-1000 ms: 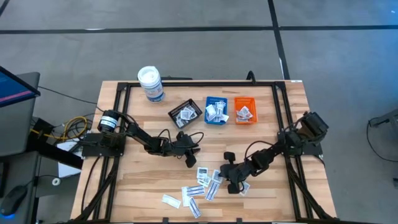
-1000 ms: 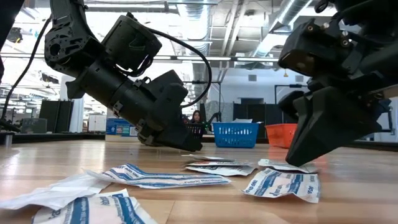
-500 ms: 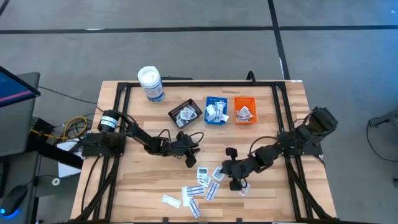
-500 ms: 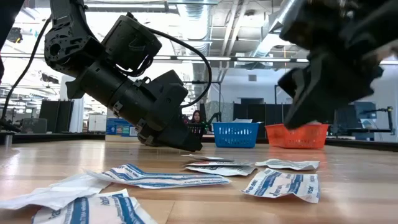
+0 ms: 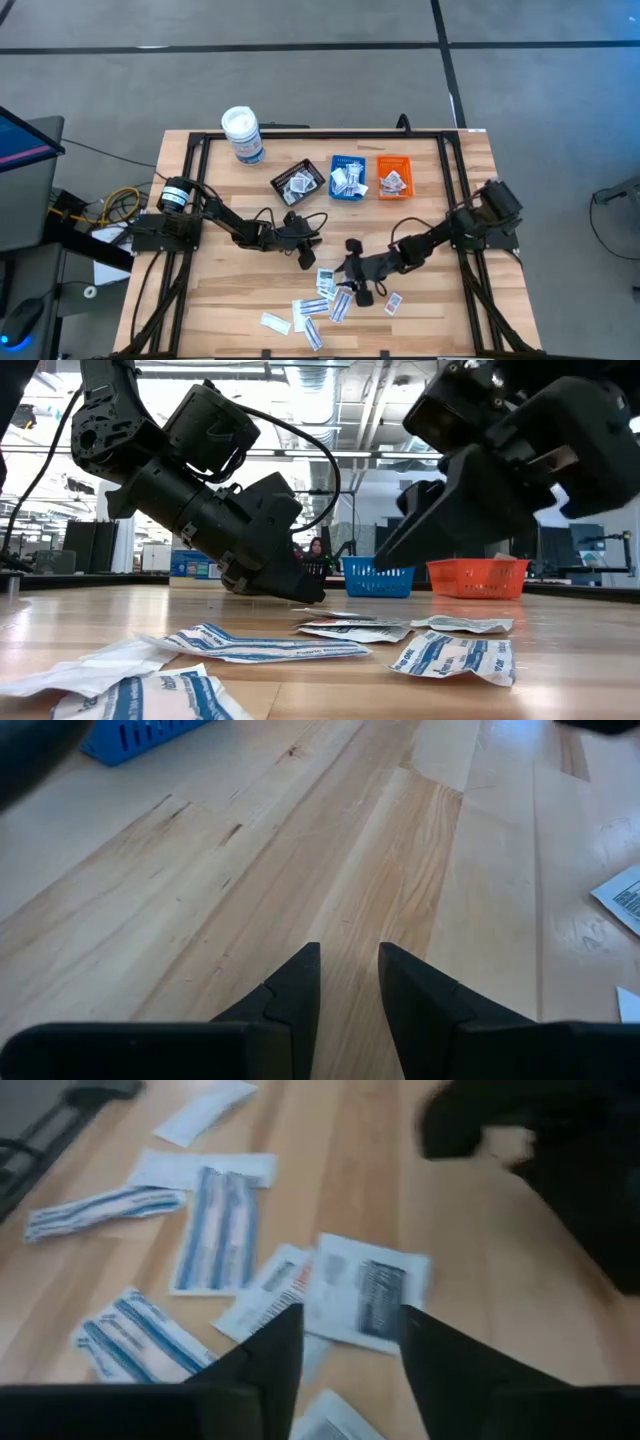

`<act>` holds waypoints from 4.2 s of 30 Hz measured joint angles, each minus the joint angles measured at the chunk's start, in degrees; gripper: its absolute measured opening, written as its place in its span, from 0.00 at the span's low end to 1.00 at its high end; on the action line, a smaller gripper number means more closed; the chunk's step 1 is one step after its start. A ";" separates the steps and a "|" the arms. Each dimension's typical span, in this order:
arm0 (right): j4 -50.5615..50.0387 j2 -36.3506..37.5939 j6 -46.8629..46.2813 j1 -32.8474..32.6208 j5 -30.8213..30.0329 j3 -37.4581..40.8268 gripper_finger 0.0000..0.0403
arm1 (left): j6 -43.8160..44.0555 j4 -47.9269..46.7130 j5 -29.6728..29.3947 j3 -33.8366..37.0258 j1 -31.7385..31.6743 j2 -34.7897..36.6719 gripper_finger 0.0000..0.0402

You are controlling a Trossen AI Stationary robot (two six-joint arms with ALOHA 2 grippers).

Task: Pick & Place First Aid Supplies
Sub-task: Put the black towelette pack into the black bin

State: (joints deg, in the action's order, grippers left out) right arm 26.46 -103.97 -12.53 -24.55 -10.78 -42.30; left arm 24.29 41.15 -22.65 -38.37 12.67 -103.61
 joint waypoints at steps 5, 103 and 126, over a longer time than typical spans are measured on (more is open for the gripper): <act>3.41 -4.90 3.09 0.29 0.91 -2.93 0.51 | 0.01 0.02 0.04 0.00 0.00 0.00 0.26; -23.20 -0.36 7.96 1.22 -19.16 -8.07 0.17 | -0.07 11.19 18.38 -0.04 0.50 0.04 0.26; -18.40 -0.34 6.71 2.18 -17.60 -8.09 0.17 | -4.87 13.38 16.72 -0.13 0.85 -0.01 0.19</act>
State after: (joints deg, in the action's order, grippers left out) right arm 8.06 -104.31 -5.81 -22.37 -28.38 -50.39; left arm 19.42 54.52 -5.94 -38.50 13.52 -103.62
